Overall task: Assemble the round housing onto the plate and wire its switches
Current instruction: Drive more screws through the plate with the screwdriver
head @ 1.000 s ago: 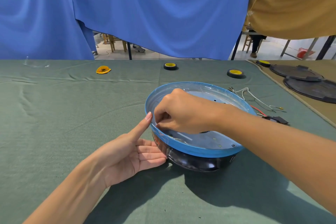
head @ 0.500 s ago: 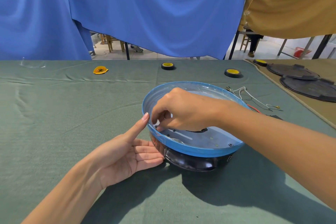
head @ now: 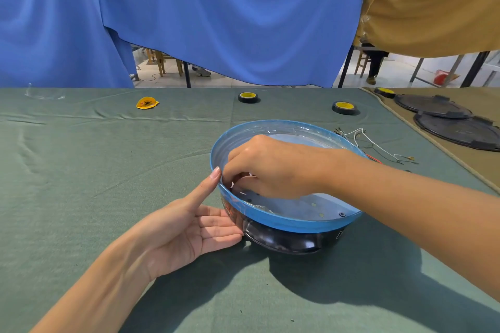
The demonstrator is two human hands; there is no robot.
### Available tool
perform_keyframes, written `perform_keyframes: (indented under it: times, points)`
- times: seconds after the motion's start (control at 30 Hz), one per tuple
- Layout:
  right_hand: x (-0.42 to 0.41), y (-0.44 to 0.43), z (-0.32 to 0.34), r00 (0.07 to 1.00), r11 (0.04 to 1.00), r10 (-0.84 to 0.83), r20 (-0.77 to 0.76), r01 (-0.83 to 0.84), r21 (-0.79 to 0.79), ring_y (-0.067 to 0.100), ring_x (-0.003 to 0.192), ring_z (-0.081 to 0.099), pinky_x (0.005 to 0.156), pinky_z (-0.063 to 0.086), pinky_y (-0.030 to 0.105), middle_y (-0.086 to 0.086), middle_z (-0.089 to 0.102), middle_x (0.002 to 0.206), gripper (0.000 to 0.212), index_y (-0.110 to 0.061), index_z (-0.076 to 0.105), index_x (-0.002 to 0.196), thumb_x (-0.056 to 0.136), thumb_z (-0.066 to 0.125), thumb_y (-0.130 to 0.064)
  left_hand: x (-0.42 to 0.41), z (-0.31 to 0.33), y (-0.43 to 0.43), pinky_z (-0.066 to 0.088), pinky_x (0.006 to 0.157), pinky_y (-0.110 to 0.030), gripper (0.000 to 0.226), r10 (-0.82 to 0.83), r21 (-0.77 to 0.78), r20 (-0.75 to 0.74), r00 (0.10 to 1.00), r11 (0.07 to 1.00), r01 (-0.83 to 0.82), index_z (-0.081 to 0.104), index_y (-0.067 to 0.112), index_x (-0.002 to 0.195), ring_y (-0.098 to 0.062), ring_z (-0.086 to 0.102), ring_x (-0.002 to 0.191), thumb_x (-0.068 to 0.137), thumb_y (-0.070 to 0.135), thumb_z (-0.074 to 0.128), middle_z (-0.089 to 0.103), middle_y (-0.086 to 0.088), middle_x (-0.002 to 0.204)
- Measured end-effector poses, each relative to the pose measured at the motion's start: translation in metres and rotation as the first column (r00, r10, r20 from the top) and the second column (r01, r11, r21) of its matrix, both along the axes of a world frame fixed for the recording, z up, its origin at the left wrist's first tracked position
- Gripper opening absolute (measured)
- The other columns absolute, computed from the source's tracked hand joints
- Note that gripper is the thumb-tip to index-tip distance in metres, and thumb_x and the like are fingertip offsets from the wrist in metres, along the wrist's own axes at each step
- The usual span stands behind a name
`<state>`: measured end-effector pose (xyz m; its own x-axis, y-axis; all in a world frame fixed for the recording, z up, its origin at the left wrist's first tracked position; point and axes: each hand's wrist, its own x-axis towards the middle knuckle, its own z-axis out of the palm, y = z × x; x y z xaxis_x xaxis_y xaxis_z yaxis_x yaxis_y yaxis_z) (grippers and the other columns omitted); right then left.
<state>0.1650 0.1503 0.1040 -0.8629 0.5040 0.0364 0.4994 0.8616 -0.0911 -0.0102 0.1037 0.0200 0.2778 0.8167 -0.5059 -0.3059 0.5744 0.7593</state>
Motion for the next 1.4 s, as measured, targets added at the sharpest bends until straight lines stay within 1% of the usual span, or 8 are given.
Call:
perform_keyframes:
  times: [0.4, 0.53, 0.67, 0.8, 1.0, 1.17, 1.3, 1.4]
  points:
    - [-0.004, -0.008, -0.009, 0.991, 0.979, -0.011, 0.134, -0.016, 0.202, 0.016, 0.07, 0.042, 0.07, 0.042, 0.031, -0.003, 0.049, 0.076, 0.022, -0.018, 0.05, 0.08, 0.101, 0.043, -0.017, 0.0, -0.002, 0.0, 0.062, 0.069, -0.04, 0.088, 0.005, 0.008, 0.002, 1.0, 1.0, -0.005, 0.065, -0.016, 0.102, -0.034, 0.072, 0.079, 0.056, 0.056, 0.086, 0.068, -0.031, 0.099]
    - [0.018, -0.008, 0.001, 0.979, 0.965, -0.198, -0.055, 0.204, 0.163, 0.013, 0.063, 0.041, 0.066, 0.034, 0.029, -0.009, 0.046, 0.067, 0.029, -0.017, 0.05, 0.077, 0.102, 0.045, -0.03, 0.001, 0.0, 0.002, 0.062, 0.067, -0.041, 0.088, 0.019, -0.017, -0.006, 1.0, 1.0, -0.019, 0.064, -0.018, 0.104, -0.034, 0.072, 0.081, 0.054, 0.052, 0.084, 0.069, -0.031, 0.101]
    - [0.078, -0.007, 0.004, 0.8, 0.879, -0.433, -0.415, 0.478, 0.004, 0.014, 0.062, 0.051, 0.058, 0.033, 0.026, -0.002, 0.061, 0.067, 0.033, -0.008, 0.067, 0.08, 0.098, 0.054, -0.031, 0.004, 0.004, 0.002, 0.062, 0.062, -0.04, 0.096, 0.059, -0.035, -0.033, 0.998, 0.998, -0.061, 0.059, -0.018, 0.111, -0.034, 0.072, 0.078, 0.05, 0.051, 0.086, 0.069, -0.028, 0.101]
    - [0.136, -0.008, -0.011, 0.512, 0.645, -0.646, -0.566, 0.763, -0.045, 0.015, 0.064, 0.052, 0.063, 0.032, 0.027, 0.001, 0.061, 0.063, 0.036, -0.01, 0.066, 0.071, 0.097, 0.054, -0.031, 0.006, 0.007, 0.001, 0.061, 0.059, -0.042, 0.099, 0.089, -0.047, -0.037, 0.995, 0.995, -0.091, 0.053, -0.018, 0.118, -0.035, 0.073, 0.075, 0.054, 0.052, 0.084, 0.07, -0.027, 0.098]
    - [0.167, -0.022, -0.056, 0.451, 0.451, -0.892, -0.027, 0.893, 0.007, 0.036, 0.096, 0.059, 0.07, 0.045, 0.034, 0.015, 0.061, 0.096, 0.016, -0.019, 0.058, 0.083, 0.091, 0.056, -0.033, 0.013, 0.011, -0.002, 0.062, 0.062, -0.046, 0.096, 0.113, -0.041, -0.071, 0.991, 0.992, -0.116, 0.055, -0.015, 0.113, -0.035, 0.074, 0.077, 0.051, 0.053, 0.082, 0.071, -0.027, 0.099]
    - [0.159, -0.03, -0.055, 0.413, 0.415, -0.91, 0.046, 0.905, 0.097, 0.037, 0.105, 0.056, 0.072, 0.042, 0.035, 0.015, 0.056, 0.115, 0.014, -0.016, 0.051, 0.101, 0.087, 0.054, -0.018, 0.016, 0.015, -0.007, 0.061, 0.07, -0.049, 0.097, 0.126, -0.03, -0.082, 0.989, 0.991, -0.129, 0.053, -0.015, 0.118, -0.035, 0.073, 0.09, 0.055, 0.054, 0.081, 0.07, -0.028, 0.108]
    - [0.156, -0.028, -0.03, 0.352, 0.341, -0.908, -0.228, 0.936, 0.085, 0.041, 0.104, 0.054, 0.074, 0.038, 0.039, 0.015, 0.055, 0.114, 0.018, -0.013, 0.049, 0.11, 0.092, 0.05, -0.014, 0.017, 0.016, -0.009, 0.062, 0.074, -0.044, 0.098, 0.14, -0.021, -0.07, 0.988, 0.99, -0.142, 0.052, -0.015, 0.121, -0.034, 0.073, 0.088, 0.055, 0.053, 0.081, 0.07, -0.026, 0.107]
    - [0.141, -0.029, -0.008, 0.418, 0.411, -0.801, -0.429, 0.904, 0.115, 0.038, 0.101, 0.056, 0.074, 0.039, 0.039, 0.011, 0.057, 0.112, 0.018, -0.015, 0.054, 0.113, 0.096, 0.051, -0.019, 0.015, 0.015, -0.008, 0.063, 0.073, -0.043, 0.1, 0.13, -0.022, -0.056, 0.99, 0.991, -0.131, 0.051, -0.015, 0.122, -0.035, 0.073, 0.092, 0.056, 0.053, 0.082, 0.069, -0.028, 0.11]
